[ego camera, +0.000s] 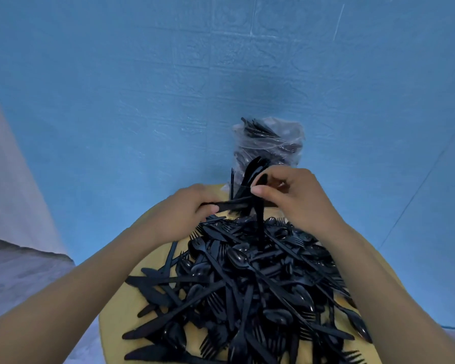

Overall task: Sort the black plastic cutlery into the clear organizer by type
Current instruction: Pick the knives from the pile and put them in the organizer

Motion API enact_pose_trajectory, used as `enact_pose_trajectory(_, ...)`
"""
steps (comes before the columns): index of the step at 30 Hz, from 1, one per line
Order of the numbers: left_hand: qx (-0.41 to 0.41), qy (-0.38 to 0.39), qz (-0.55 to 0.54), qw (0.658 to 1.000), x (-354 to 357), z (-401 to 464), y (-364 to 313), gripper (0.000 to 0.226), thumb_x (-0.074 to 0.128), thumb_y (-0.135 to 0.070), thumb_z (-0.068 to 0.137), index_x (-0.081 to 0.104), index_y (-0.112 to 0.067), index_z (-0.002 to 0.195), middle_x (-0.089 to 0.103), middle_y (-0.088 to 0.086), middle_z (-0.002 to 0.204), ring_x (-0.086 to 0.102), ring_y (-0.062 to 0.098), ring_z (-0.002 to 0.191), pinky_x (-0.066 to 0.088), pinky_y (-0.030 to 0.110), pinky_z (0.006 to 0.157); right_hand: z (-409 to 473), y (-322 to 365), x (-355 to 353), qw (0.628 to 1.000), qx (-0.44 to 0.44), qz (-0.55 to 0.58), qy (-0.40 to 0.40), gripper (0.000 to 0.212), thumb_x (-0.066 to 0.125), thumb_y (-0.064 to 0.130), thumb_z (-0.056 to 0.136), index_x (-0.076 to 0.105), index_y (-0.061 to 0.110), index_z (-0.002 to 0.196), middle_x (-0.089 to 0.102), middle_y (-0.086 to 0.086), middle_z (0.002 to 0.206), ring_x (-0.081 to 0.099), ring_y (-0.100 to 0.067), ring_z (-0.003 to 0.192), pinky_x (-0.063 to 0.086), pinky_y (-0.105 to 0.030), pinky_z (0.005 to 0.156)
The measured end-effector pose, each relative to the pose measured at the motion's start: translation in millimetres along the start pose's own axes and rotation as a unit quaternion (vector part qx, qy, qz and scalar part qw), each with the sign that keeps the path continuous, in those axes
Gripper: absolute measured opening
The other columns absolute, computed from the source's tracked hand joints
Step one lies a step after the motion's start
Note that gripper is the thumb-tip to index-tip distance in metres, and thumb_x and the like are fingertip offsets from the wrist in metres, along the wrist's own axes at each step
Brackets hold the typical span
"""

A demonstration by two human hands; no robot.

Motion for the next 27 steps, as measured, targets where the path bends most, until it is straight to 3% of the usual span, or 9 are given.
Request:
enact_pose_trajectory(2,0.011,-0.009,-0.043,0.999,-2,-2,-17,0.016,0.057,-0.024,0.093,0.064,-0.034,0.104,0.059,-0.019,0.092,0.061,0.001,0.082,0.048,0.026,0.08,-2,6,13,0.996,-0.034,-0.068,0.041,0.015,0.066,0.021,0.087,0.067,0.006,0.084,0.059,-0.005,0.084,0.055,-0.019,0.079,0.041,-0.032,0.076)
enact_pose_trajectory(4,0.014,-0.016,-0.097,0.995,-5,-3,-29,0.015,0.064,-0.023,0.088,0.063,-0.037,0.094,0.064,-0.017,0.085,0.064,-0.001,0.072,0.049,0.021,0.075,-7,11,22,0.993,-0.058,-0.081,0.068,0.013,0.065,0.02,0.088,0.066,0.007,0.084,0.06,-0.005,0.087,0.057,-0.02,0.084,0.044,-0.034,0.08)
enact_pose_trajectory(7,0.011,-0.051,-0.153,0.987,-15,-3,-37,0.019,0.073,-0.018,0.081,0.063,-0.031,0.089,0.068,-0.011,0.075,0.064,-0.001,0.065,0.046,0.015,0.071,-15,7,24,0.995,-0.035,-0.052,0.074,0.009,0.064,0.019,0.089,0.063,0.027,0.084,0.063,0.01,0.077,0.058,-0.002,0.075,0.045,-0.02,0.073)
enact_pose_trajectory(9,-0.008,-0.091,-0.199,0.976,-22,-4,-35,0.023,0.078,-0.015,0.075,0.062,-0.023,0.089,0.07,-0.008,0.072,0.067,0.004,0.062,0.046,0.012,0.063,-17,3,23,0.998,-0.017,-0.041,0.053,0.006,0.066,0.019,0.087,0.066,0.026,0.087,0.065,0.01,0.075,0.06,-0.006,0.075,0.047,-0.024,0.073)
enact_pose_trajectory(13,-0.037,-0.164,-0.264,0.95,-28,-7,-32,0.04,0.086,-0.014,0.064,0.058,-0.014,0.093,0.068,-0.004,0.079,0.068,0.016,0.056,0.055,0.025,0.063,-21,-8,24,0.999,0.026,-0.008,0.032,0.005,0.068,0.019,0.085,0.069,0.017,0.089,0.071,-0.002,0.083,0.065,-0.019,0.082,0.051,-0.039,0.081)
enact_pose_trajectory(17,-0.047,-0.216,-0.202,0.954,-34,-10,-32,0.048,0.088,-0.028,0.058,0.057,-0.021,0.094,0.06,-0.012,0.082,0.062,0.008,0.066,0.045,0.02,0.061,-25,-15,24,0.997,0.062,0.035,0.035,0.008,0.069,0.016,0.084,0.066,0.023,0.082,0.071,-0.002,0.083,0.066,-0.021,0.082,0.052,-0.034,0.082)
enact_pose_trajectory(21,-0.082,-0.249,-0.253,0.931,-34,-15,-21,0.044,0.08,-0.035,0.07,0.053,-0.024,0.102,0.055,-0.009,0.094,0.063,0.008,0.08,0.045,0.018,0.063,-33,-28,18,0.98,0.125,0.154,-0.002,0.011,0.068,0.008,0.084,0.067,0.016,0.078,0.072,-0.002,0.075,0.067,-0.016,0.075,0.051,-0.033,0.084)
enact_pose_trajectory(24,-0.107,-0.184,-0.306,0.928,-3,-18,-17,0.025,0.062,-0.041,0.085,0.052,-0.025,0.102,0.06,-0.004,0.099,0.064,0.013,0.091,0.053,0.03,0.082,-39,-46,18,0.937,0.183,0.29,-0.061,0.011,0.065,0.001,0.085,0.065,0.009,0.078,0.071,-0.001,0.071,0.066,-0.013,0.07,0.052,-0.033,0.086)
enact_pose_trajectory(27,-0.098,-0.083,-0.323,0.938,41,-20,-30,0.021,0.044,-0.034,0.097,0.057,-0.021,0.106,0.065,0.002,0.102,0.065,0.01,0.091,0.054,0.032,0.088,-44,-55,34,0.885,0.232,0.394,-0.09,0.01,0.062,-0.001,0.086,0.063,0.006,0.079,0.069,-0.007,0.07,0.064,-0.018,0.065,0.057,-0.03,0.068)
Point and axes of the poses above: each hand's wrist, its own z-axis towards the middle knuckle, its own x-axis out of the palm, y = z × x, the point moved 10 cm from there along z, towards the middle knuckle
